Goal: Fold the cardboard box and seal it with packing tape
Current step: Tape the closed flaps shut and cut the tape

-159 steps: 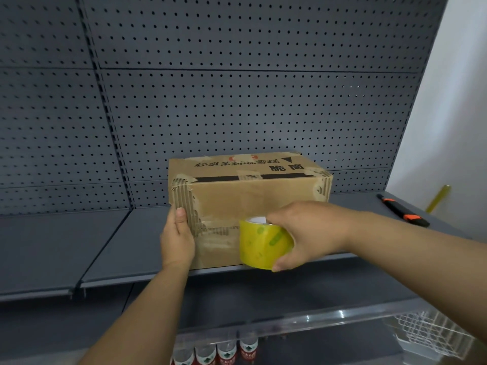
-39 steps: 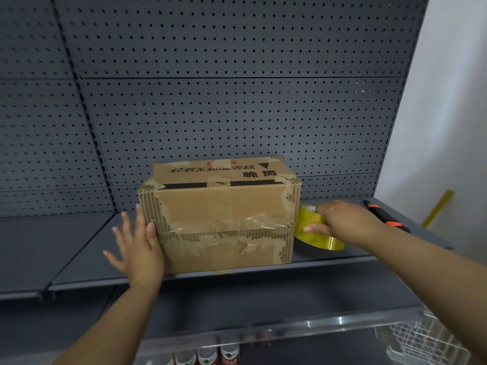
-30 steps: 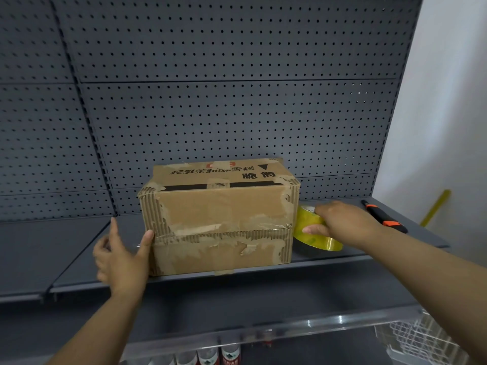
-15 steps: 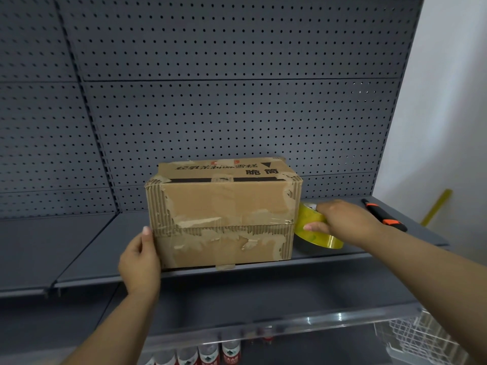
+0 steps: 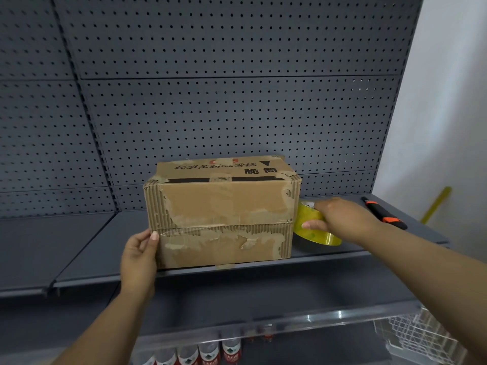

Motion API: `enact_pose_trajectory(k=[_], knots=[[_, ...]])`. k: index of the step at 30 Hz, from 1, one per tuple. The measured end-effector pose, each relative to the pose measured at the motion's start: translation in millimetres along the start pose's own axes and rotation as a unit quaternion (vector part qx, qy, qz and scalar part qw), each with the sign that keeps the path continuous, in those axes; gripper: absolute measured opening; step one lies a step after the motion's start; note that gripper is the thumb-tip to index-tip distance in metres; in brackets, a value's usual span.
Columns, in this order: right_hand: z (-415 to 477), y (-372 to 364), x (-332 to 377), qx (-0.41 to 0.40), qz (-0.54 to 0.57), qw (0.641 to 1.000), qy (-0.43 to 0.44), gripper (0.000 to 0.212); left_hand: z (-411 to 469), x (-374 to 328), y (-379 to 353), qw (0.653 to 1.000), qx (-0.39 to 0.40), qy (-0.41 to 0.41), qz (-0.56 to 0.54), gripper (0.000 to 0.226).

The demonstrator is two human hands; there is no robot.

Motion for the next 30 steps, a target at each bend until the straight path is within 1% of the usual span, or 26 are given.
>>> enact_pose_trajectory(k=[3, 7, 10, 12, 14, 17, 19, 20, 22, 24, 25, 26, 28, 30], knots=[[0.3, -0.9, -0.1, -0.003, -0.005, 1.000, 0.003, 0.053, -1.9, 0.3, -2.7, 1.000, 0.015, 0.005, -0.013, 0.024], [0.3, -2.1, -0.7, -0.007, -0.001, 1.000, 0.006, 0.052, 1.5, 2.3, 0.2, 1.000, 0.022, 0.001, 0.018, 0.027], [0.3, -3.2, -1.5, -0.007, -0.003, 1.000, 0.008, 0.053, 2.4, 3.7, 6.3, 0.999, 0.032, 0.017, 0.021, 0.038], [1.5, -4.1, -2.1, -0.006, -0.004, 1.000, 0.009, 0.053, 4.0, 2.5, 10.3, 0.998, 0.041, 0.026, 0.028, 0.041], [2.5, -5.4, -3.1, 0.000, 0.000, 1.000, 0.006, 0.051, 6.4, -4.3, 12.6, 0.996, 0.047, 0.018, 0.072, 0.037], [1.8, -6.8, -4.7, 0.007, 0.011, 1.000, -0.003, 0.045, 15.9, -13.1, 17.4, 0.980, 0.047, -0.005, 0.191, 0.032], [0.8, -7.4, -5.5, 0.004, 0.014, 1.000, -0.006, 0.045, 20.4, -17.6, 17.6, 0.966, 0.043, -0.009, 0.256, 0.040], [0.1, -7.6, -5.7, 0.000, 0.014, 1.000, -0.006, 0.045, 20.5, -19.5, 15.1, 0.963, 0.042, -0.009, 0.265, 0.044], [-0.7, -8.3, -5.8, -0.007, 0.014, 1.000, -0.004, 0.045, 16.4, -21.2, 8.0, 0.970, 0.038, 0.006, 0.241, 0.053], [-1.1, -8.7, -6.2, -0.010, 0.011, 1.000, -0.001, 0.045, 10.2, -19.7, 1.2, 0.984, 0.035, 0.042, 0.169, 0.061], [-1.2, -9.1, -6.6, -0.009, 0.013, 1.000, 0.000, 0.045, 8.4, -18.0, -1.1, 0.989, 0.038, 0.060, 0.128, 0.060], [-1.2, -9.5, -7.0, -0.007, 0.014, 1.000, 0.000, 0.045, 6.7, -16.5, -3.6, 0.991, 0.050, 0.067, 0.103, 0.054], [-1.0, -10.0, -7.7, -0.005, 0.016, 1.000, -0.001, 0.046, 2.1, -17.7, -8.4, 0.990, 0.078, 0.056, 0.107, 0.036], [-0.8, -10.0, -7.7, -0.006, 0.016, 1.000, -0.001, 0.046, 0.5, -18.6, -10.3, 0.989, 0.092, 0.057, 0.106, 0.030]])
Point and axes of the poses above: each hand's wrist, its own z-axis towards the middle knuckle, its own y-axis out of the back of the hand, x = y × z, the point moved 4 cm from there along z, towards the middle knuckle, and after that the axes turned 4 degrees about -x, right-handed, at the moved point
